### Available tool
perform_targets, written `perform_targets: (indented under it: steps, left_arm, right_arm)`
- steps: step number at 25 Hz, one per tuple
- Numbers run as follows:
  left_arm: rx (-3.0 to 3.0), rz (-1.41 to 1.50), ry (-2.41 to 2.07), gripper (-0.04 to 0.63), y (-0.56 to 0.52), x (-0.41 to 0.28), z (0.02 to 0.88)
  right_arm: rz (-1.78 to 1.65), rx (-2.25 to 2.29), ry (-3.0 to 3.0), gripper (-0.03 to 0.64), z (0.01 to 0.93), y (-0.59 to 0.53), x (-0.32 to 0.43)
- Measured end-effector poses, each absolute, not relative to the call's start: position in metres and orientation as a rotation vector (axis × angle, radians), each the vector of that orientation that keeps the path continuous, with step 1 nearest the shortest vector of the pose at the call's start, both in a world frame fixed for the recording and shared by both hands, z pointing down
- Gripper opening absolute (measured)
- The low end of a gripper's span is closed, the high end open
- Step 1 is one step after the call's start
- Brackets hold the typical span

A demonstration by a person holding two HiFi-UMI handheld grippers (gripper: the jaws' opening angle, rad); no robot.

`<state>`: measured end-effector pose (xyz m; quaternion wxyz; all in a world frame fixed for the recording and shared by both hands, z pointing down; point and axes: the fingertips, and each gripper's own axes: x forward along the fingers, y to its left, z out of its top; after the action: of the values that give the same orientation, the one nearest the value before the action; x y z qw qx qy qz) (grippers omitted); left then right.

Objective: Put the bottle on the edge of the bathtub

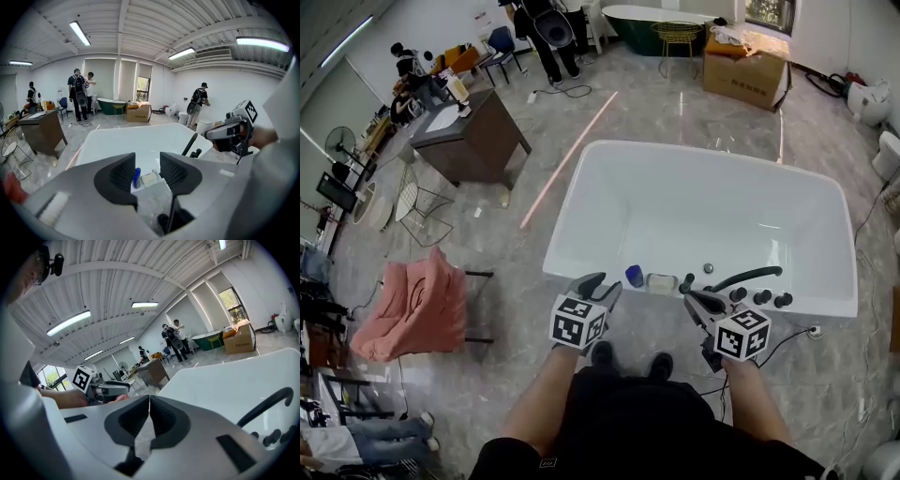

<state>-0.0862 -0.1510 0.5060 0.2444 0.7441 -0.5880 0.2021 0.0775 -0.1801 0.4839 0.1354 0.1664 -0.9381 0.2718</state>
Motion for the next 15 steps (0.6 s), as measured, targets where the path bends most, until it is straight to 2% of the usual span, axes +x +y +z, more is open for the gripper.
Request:
perform_targets:
  steps: [8, 15]
  left_arm:
    - [2.072, 0.539, -1.658, 0.134, -0.139, -0.121, 0.486]
    - [2.138, 0.576, -1.726, 0.101, -0.116, -0.190, 0.452]
  right_arm:
    - [0.759, 0.483, -2.710, 0.012, 0.481, -0.174, 0.034]
    - [0.767, 0.480, -2.694, 0.012, 0.480, -0.149, -0.036]
